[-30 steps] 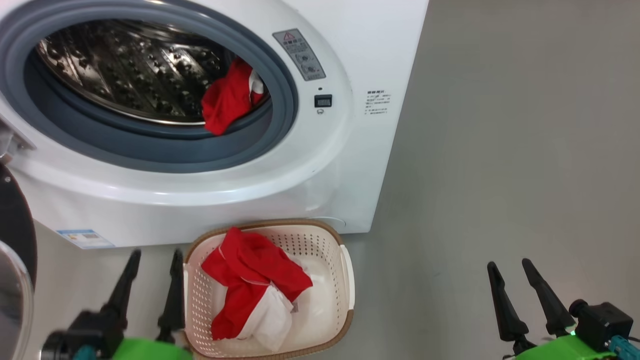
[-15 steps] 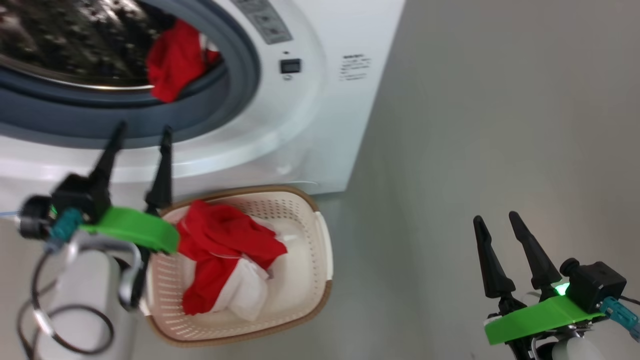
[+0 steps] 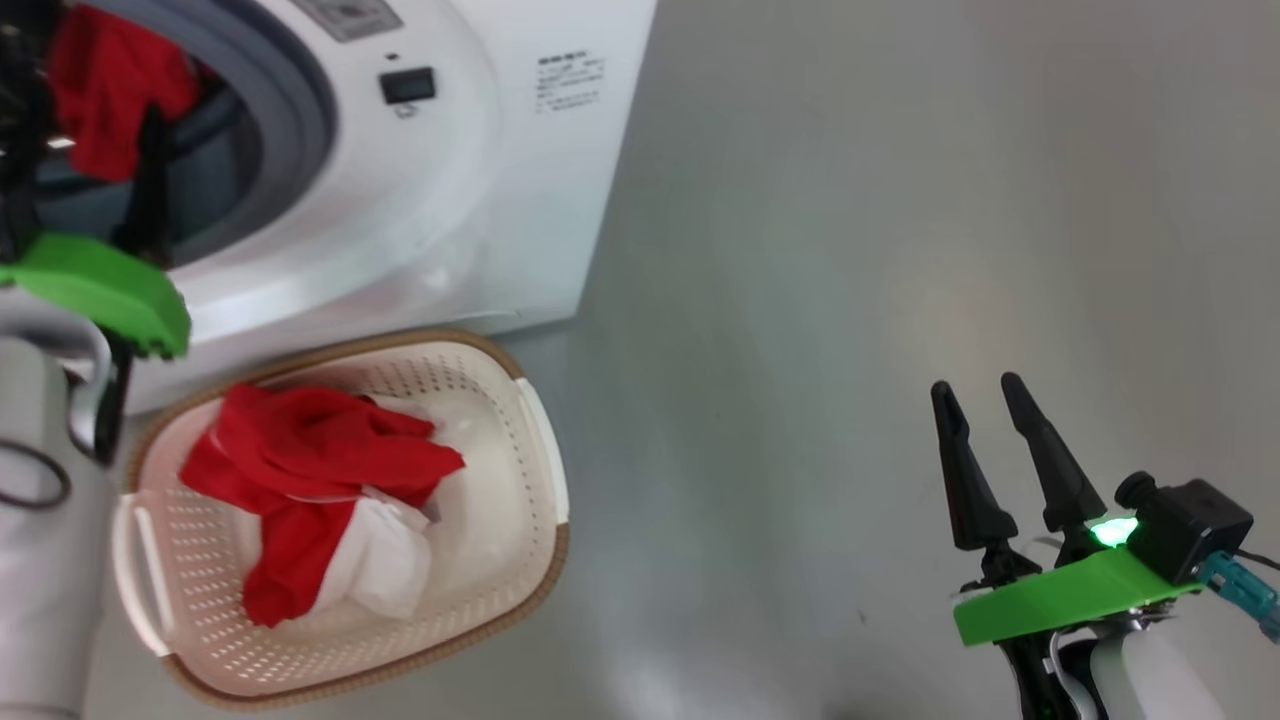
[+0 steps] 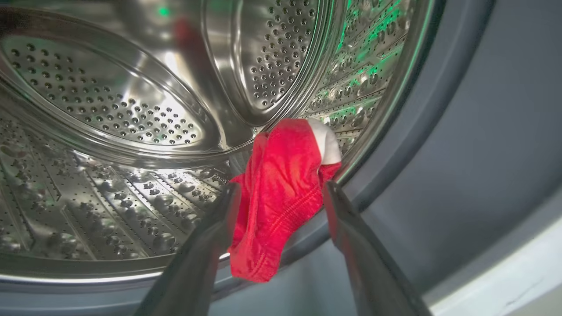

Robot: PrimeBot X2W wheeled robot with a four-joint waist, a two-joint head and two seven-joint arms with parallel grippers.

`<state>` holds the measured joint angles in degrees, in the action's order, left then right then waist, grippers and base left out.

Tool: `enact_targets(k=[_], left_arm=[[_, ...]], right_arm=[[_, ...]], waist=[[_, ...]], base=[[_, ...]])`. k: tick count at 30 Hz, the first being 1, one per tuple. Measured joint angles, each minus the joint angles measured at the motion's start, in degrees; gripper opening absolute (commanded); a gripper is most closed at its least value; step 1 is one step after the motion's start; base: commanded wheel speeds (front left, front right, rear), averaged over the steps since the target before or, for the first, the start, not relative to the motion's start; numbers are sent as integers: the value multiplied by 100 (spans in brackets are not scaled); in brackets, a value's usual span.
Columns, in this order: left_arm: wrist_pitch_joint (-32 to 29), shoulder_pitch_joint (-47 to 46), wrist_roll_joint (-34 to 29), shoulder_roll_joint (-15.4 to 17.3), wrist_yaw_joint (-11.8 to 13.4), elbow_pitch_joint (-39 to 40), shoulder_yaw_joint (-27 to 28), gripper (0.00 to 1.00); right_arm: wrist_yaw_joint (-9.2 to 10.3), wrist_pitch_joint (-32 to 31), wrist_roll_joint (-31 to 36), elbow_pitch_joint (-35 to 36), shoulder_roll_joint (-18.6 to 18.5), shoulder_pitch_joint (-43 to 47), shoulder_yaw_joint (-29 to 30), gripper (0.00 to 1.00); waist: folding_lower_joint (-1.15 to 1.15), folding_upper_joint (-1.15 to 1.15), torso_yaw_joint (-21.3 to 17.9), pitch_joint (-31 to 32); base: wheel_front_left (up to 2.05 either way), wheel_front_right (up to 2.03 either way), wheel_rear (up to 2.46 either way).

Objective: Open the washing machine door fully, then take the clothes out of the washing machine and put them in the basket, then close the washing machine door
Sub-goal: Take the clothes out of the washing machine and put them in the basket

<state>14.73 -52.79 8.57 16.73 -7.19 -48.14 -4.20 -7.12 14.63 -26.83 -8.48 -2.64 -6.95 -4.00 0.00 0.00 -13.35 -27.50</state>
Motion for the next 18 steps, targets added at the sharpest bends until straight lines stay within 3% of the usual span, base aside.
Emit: enact_targets(k=[13, 14, 16, 18], left_arm=[[9, -1189, -31, 414, -33, -1306, -323, 97], [8, -1243, -22, 435, -33, -1314, -326, 43], [7, -1318, 0, 428, -33, -1327, -333, 2], [5, -1319, 18, 392, -33, -1333, -344, 0]], right_arm=[[0, 1, -187, 91, 19, -315, -66, 100], [1, 1, -188, 93, 20, -315, -64, 100], [0, 1, -188, 93, 21, -315, -57, 100], [0, 1, -188, 93, 21, -315, -51, 100]], waist=[[0, 0, -362, -728], [0, 0, -381, -752], [0, 0, -399, -782], [0, 0, -384, -781]], base=[[0, 0, 0], [0, 0, 0], [0, 0, 0], [0, 0, 0]])
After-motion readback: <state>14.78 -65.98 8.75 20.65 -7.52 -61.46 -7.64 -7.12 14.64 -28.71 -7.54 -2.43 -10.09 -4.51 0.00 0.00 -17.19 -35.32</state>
